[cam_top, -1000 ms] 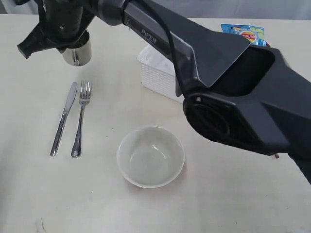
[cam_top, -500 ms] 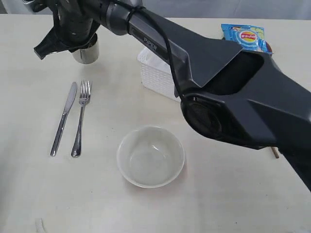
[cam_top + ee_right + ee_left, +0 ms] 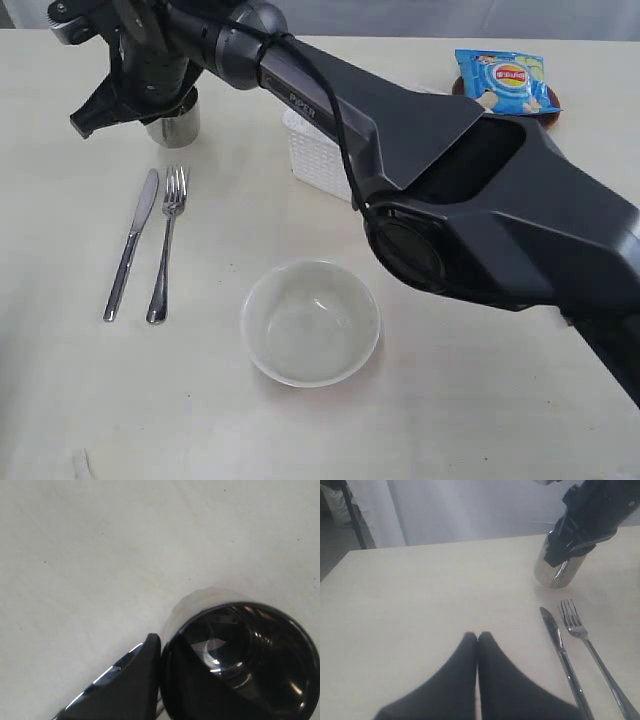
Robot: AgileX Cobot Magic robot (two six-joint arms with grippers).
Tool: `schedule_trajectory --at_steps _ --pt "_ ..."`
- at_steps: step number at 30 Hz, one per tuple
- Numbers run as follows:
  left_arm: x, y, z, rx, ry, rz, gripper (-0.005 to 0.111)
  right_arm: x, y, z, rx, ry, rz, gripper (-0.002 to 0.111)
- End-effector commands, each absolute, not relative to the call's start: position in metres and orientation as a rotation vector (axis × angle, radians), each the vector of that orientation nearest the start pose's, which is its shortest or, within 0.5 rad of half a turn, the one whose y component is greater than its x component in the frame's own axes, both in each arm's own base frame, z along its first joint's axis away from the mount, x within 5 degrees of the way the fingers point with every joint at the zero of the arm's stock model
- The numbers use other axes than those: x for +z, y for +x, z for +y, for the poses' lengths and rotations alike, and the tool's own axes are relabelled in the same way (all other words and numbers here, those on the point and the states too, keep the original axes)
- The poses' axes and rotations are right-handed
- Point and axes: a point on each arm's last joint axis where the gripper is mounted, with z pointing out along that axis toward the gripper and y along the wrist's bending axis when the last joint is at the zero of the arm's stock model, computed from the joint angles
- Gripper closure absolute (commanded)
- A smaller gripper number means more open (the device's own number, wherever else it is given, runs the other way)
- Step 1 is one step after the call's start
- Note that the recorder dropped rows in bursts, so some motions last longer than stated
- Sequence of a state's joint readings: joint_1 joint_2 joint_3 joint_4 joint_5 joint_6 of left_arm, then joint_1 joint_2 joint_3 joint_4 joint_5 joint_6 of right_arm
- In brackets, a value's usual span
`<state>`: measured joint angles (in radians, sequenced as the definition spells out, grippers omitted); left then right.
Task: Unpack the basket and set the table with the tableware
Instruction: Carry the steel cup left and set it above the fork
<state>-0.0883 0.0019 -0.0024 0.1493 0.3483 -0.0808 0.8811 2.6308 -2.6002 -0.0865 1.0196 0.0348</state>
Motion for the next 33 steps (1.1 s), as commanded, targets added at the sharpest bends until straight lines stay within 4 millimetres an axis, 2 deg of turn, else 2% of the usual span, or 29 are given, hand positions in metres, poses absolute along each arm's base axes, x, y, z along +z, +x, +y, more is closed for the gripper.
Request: schedule_trajectory --at_steps 1,19,25,33 --pt "0.182 0.054 0.000 0.021 0.102 1.825 0.107 0.187 0.368 0.432 0.261 -1.059 2.305 0.109" --pt "0.182 0.054 0.000 0.021 0.102 1.825 0.107 0.186 0.367 0.432 0.261 -1.064 2.324 0.109" --pt "0.182 0.054 0.000 0.021 0.102 1.825 0.107 0.172 0.368 0.433 0.254 -1.072 2.337 0.109" --pt "0.182 0.054 0.000 0.021 0.102 1.825 0.107 0.170 0.369 0.434 0.257 -1.070 2.332 0.108"
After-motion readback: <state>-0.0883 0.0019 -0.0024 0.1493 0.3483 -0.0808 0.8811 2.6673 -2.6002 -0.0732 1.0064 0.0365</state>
